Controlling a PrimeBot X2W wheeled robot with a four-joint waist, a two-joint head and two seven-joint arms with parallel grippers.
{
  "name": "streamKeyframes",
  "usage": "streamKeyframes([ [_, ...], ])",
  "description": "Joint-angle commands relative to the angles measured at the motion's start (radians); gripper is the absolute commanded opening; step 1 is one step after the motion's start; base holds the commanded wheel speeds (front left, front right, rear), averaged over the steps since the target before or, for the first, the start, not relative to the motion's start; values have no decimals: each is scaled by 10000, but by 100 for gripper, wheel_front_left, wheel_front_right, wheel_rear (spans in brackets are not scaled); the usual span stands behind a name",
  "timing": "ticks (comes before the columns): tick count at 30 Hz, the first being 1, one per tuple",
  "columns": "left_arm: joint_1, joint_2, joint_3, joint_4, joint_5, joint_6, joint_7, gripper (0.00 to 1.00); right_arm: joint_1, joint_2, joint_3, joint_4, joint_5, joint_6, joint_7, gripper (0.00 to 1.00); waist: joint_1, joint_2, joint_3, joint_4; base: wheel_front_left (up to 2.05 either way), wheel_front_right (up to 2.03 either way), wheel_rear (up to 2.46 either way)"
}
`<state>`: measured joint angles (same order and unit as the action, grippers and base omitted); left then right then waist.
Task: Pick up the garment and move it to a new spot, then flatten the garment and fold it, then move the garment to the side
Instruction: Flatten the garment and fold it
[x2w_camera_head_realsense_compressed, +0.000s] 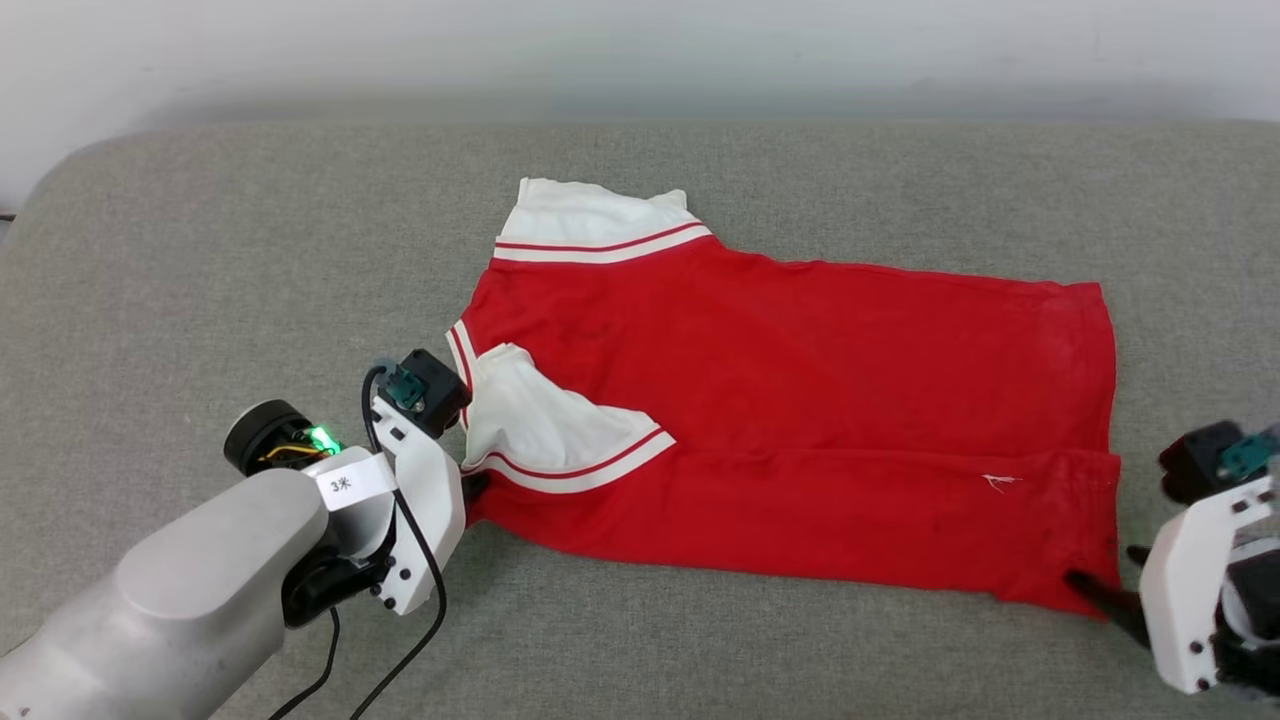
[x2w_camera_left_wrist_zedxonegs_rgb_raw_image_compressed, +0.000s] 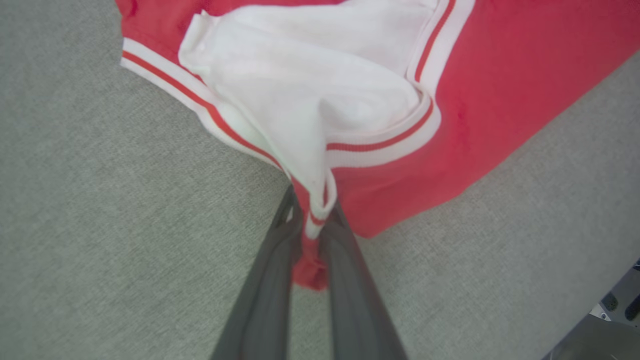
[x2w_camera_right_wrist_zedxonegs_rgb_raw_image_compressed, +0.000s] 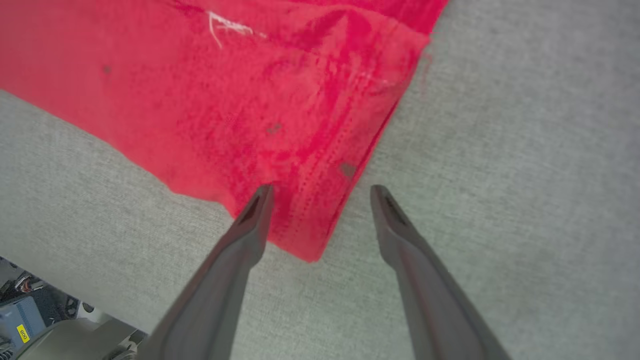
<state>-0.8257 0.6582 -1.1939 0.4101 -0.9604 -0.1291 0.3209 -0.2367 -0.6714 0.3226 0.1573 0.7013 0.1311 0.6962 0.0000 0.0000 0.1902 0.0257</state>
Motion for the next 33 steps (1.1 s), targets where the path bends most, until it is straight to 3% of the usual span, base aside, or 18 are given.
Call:
streamKeyframes([
  [1,-119,-15,-59,-3,60,-2,-93,0,-53,210,125,308,-83,-8,-134,100,0,0,60,41,0,0,0],
  [9,-61,-73,-236,133,-62,-2,-341,0,-47,856,1263,1603,-23,8,-746,100,0,0,123,110,0,0,0],
  [10,5,-72,-258,164,-113,-2,-375,0,-78,872,1337,1658,23,8,-937,58,0,0,92,93,0,0,0],
  [11,74,-73,-279,208,-139,-2,-427,0,-139,857,1376,1702,86,8,-1127,2,0,0,53,74,0,0,0],
  [15,387,17,-370,390,-369,-2,-710,0,-412,224,1513,1715,217,-12,-2067,0,0,0,-340,-50,0,0,0],
  [20,741,217,-428,275,-461,-2,-965,0,-181,-123,1428,1303,498,-12,-2559,0,0,0,-747,-121,0,0,0],
  [33,1690,971,-503,-1080,-527,559,-1034,0,1242,-706,546,-29,941,-12,-2321,0,0,0,-1228,-117,0,0,0],
])
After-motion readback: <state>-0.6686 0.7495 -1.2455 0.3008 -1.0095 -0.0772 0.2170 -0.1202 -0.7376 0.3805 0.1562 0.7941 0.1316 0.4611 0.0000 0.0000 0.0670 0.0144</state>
